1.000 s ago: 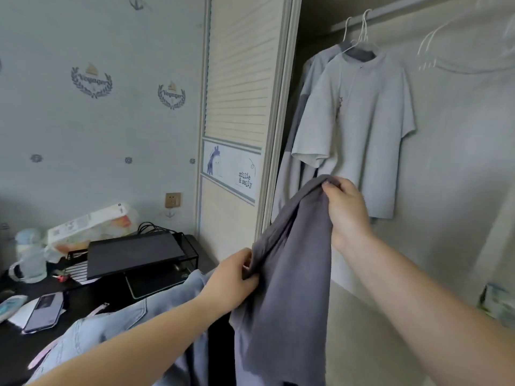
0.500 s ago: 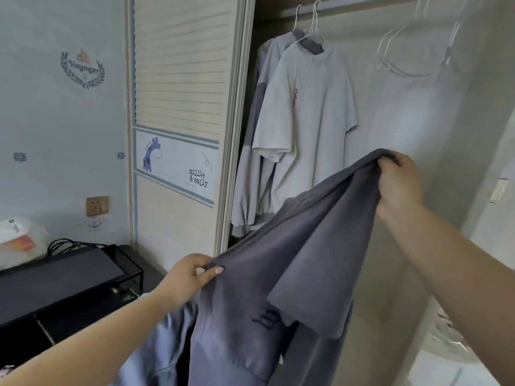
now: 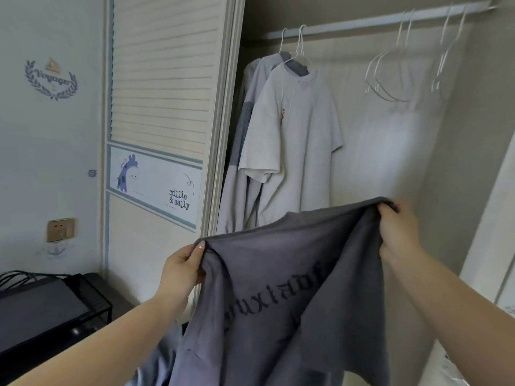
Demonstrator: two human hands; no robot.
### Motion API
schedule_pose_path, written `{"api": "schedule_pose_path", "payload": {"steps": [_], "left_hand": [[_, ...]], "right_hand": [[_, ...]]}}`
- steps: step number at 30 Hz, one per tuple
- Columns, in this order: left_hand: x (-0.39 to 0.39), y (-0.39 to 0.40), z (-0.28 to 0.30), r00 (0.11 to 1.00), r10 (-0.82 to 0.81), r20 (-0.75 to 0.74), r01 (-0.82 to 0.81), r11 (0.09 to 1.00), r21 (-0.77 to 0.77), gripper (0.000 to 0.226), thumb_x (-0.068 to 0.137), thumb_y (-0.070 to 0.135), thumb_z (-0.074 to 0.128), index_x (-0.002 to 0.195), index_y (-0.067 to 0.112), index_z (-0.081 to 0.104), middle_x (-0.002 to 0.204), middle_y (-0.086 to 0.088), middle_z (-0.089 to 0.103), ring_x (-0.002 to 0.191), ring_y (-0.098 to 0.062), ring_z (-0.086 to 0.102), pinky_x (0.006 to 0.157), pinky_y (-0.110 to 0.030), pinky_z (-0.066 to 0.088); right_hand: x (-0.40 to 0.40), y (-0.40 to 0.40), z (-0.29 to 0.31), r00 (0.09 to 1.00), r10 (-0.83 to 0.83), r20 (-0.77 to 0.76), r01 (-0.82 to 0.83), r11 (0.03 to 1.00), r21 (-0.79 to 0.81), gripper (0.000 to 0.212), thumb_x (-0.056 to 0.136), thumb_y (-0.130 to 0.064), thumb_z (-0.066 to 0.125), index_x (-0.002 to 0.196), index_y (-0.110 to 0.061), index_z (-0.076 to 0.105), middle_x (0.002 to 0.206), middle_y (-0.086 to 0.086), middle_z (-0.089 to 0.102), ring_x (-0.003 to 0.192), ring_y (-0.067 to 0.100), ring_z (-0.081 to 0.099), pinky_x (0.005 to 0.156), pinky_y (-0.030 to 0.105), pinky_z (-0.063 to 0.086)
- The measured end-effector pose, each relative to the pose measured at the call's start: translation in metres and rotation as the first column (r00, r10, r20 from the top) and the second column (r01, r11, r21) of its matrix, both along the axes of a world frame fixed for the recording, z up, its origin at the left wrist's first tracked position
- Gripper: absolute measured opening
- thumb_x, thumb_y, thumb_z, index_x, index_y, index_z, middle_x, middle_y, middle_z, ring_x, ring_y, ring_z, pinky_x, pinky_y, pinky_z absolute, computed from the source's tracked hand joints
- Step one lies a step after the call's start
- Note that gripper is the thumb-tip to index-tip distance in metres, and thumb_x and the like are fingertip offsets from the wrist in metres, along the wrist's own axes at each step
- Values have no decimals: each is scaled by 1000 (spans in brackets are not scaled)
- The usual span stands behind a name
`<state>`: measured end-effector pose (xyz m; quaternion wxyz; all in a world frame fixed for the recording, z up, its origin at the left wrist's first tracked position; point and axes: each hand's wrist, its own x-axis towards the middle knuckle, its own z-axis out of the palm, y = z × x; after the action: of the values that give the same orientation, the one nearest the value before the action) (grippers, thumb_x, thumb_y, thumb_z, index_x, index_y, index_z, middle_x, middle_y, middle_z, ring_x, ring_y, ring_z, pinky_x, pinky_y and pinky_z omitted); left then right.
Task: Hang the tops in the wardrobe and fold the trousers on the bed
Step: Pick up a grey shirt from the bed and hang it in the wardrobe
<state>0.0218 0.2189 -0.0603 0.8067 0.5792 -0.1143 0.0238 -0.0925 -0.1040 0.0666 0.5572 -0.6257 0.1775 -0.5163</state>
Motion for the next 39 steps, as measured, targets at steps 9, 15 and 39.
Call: {"api": "schedule_pose_path", "payload": {"steps": [9,15,39], "left_hand": [[57,-46,56,997,70,37,-59,969,-238,27,101,25,45,90,12,67,81,-1,70,69,-10,67,66,-21,54],[105,-85,103,980,149,136,-99,943,-318,30,100,29,49,83,8,62,83,-8,61,77,-14,61,77,-27,55],[256,-221,240,916,131,378,36,914,-404,33,90,39,63,69,13,65,71,-4,57,71,-14,53,70,-30,44]], "right_hand": [[59,-40,2,995,31,98,-33,999,19,14,88,-18,51,89,-27,63,83,-8,65,68,3,60,53,16,44],[105,-77,16,987,15,157,-18,1000,14,21,89,-17,48,104,-12,63,94,4,65,82,18,60,68,29,47],[160,-160,81,957,-204,-208,116,921,-371,33,87,-4,49,106,-28,63,100,-8,65,90,5,60,69,13,39]]}}
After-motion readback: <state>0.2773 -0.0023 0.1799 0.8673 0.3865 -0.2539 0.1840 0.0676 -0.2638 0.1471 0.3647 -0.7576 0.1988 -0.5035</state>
